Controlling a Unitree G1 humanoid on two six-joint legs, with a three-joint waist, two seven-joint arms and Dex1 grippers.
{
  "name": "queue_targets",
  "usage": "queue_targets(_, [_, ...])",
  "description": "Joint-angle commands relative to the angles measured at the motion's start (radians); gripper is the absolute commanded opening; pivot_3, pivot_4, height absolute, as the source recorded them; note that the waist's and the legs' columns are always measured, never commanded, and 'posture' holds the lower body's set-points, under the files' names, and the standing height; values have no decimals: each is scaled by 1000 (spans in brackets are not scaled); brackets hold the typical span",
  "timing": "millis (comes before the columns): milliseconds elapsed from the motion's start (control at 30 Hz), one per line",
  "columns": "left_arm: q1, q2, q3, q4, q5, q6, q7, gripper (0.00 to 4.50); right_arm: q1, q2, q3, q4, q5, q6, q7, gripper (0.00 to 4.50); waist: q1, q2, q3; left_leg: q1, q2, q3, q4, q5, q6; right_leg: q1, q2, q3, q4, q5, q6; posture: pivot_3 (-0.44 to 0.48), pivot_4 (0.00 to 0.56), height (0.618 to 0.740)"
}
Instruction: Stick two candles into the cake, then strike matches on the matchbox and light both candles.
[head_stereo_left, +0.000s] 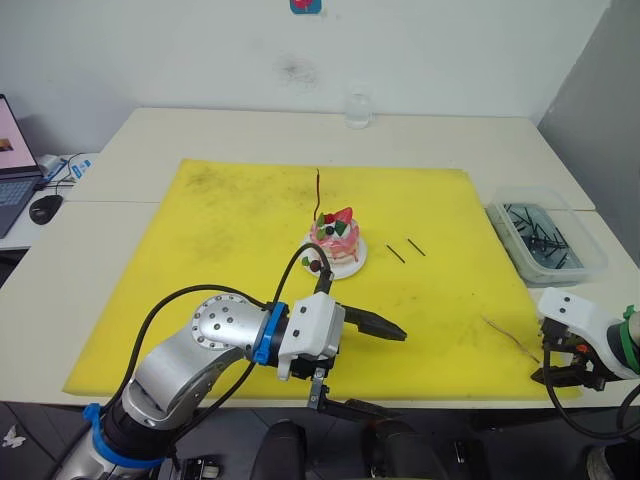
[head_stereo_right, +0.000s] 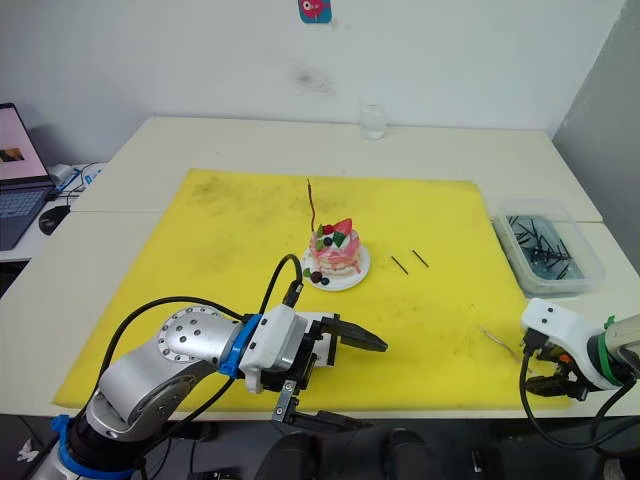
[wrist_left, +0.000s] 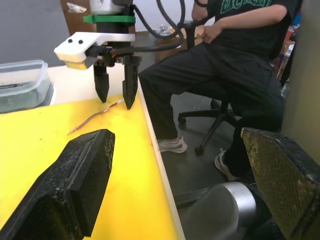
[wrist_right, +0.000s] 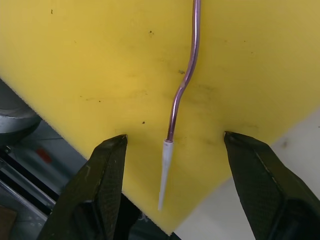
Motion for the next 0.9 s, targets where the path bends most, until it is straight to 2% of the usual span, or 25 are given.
queue_targets(33, [7, -3, 0, -19, 3, -24, 1, 4500, 7, -10, -13, 1, -12, -2, 1, 3179, 0, 0, 0, 0, 0, 0, 0, 0, 0, 0, 0, 0, 0, 0, 0, 0, 150, 729])
queue_targets(667, [-5, -32, -22, 3, 22, -38, 12, 4500, 59, 1, -83, -28, -4, 67, -19, 3179, 1, 0, 0, 0, 0, 0, 0, 0, 0, 0, 0, 0, 0, 0, 0, 0, 150, 729])
queue_targets(733, [-10, -43, -13, 0, 1, -20, 24, 4500, 58, 10, -83, -39, 1, 76, -25, 2646, 1, 0, 0, 0, 0, 0, 0, 0, 0, 0, 0, 0, 0, 0, 0, 0, 150, 729])
queue_targets(900, [-19, -50, -9, -2, -8, -1, 33, 4500, 52, 33, -79, -74, 14, 102, -41, 871, 1, 0, 0, 0, 0, 0, 0, 0, 0, 0, 0, 0, 0, 0, 0, 0, 150, 729])
